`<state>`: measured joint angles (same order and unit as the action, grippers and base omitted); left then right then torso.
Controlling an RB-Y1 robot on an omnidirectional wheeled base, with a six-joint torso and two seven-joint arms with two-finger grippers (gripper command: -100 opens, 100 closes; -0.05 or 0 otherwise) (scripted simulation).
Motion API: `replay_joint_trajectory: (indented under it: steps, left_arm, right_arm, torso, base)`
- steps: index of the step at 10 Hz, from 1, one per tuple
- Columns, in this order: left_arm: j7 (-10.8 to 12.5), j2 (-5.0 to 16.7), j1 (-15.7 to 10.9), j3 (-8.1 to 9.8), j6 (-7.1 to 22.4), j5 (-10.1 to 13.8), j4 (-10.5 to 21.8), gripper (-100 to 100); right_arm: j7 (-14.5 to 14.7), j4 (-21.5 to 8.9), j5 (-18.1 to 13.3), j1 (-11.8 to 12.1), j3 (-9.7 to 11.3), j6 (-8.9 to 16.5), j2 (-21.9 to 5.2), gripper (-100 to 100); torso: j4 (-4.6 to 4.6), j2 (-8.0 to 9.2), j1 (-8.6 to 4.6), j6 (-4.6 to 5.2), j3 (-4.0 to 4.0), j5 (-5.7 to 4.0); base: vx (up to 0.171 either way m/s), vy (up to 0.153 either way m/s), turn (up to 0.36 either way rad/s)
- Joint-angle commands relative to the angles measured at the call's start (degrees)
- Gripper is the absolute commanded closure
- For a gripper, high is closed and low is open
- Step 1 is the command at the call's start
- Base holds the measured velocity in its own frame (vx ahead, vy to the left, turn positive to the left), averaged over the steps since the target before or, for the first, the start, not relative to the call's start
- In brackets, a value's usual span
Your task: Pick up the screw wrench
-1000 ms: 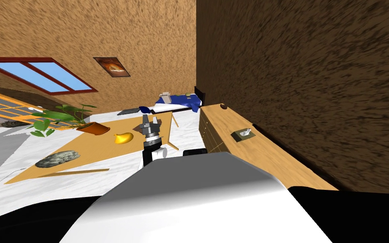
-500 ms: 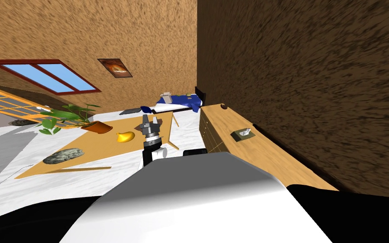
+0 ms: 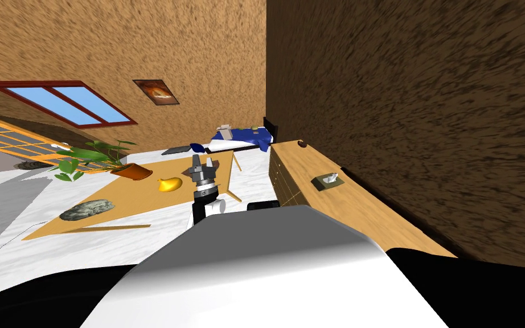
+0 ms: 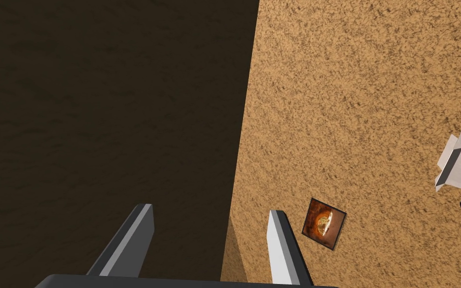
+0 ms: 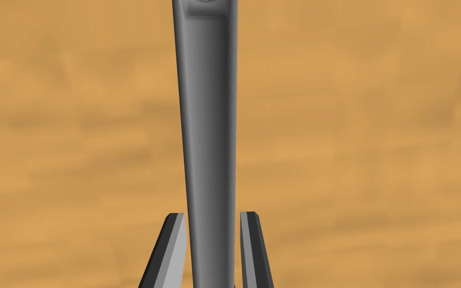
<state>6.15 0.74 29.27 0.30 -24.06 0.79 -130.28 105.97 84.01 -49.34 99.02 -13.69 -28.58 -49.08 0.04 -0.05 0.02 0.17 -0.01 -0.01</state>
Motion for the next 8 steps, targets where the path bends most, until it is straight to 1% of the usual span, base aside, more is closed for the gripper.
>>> replay_joint_trajectory:
  steps: [1, 2, 3, 4, 6, 7, 8]
  left_arm:
    - [0.0, 0.0, 0.0, 0.0, 0.0, 0.0, 0.0, 0]
    - [0.0, 0.0, 0.0, 0.0, 0.0, 0.0, 0.0, 0]
    - [0.0, 0.0, 0.0, 0.0, 0.0, 0.0, 0.0, 0]
    - [0.0, 0.0, 0.0, 0.0, 0.0, 0.0, 0.0, 0]
    - [0.0, 0.0, 0.0, 0.0, 0.0, 0.0, 0.0, 0]
    - [0.0, 0.0, 0.0, 0.0, 0.0, 0.0, 0.0, 0]
    - [0.0, 0.0, 0.0, 0.0, 0.0, 0.0, 0.0, 0]
  right_arm:
    - [0.0, 0.0, 0.0, 0.0, 0.0, 0.0, 0.0, 100]
    - [0.0, 0.0, 0.0, 0.0, 0.0, 0.0, 0.0, 100]
    - [0.0, 0.0, 0.0, 0.0, 0.0, 0.0, 0.0, 0]
    - [0.26, 1.04, 0.59, 1.68, -1.25, -0.59, -0.2, 100]
    - [0.75, 1.96, 1.22, 3.45, -2.62, -1.38, -0.23, 100]
    - [0.62, 1.64, 1.0, 2.87, -2.14, -1.1, -0.22, 100]
    - [0.58, 1.78, 1.03, 3.0, -2.21, -1.11, -0.25, 0]
  torso:
    - [0.0, 0.0, 0.0, 0.0, 0.0, 0.0]
    - [0.0, 0.0, 0.0, 0.0, 0.0, 0.0]
    - [0.0, 0.0, 0.0, 0.0, 0.0, 0.0]
    - [0.0, 0.0, 0.0, 0.0, 0.0, 0.0]
    - [-0.03, -0.04, 0.07, 0.03, -0.03, 0.05]
    - [-0.03, -0.06, 0.09, 0.01, -0.05, 0.05]
    - [-0.02, -0.04, 0.05, 0.01, -0.03, 0.02]
  base:
    - [0.0, 0.0, 0.0]
    - [0.0, 0.0, 0.0]
    - [0.0, 0.0, 0.0]
    - [0.01, 0.004, -0.049]
    - [0.014, 0.008, -0.037]
    - [0.0, 0.0, 0.0]
    - [0.0, 0.0, 0.0]
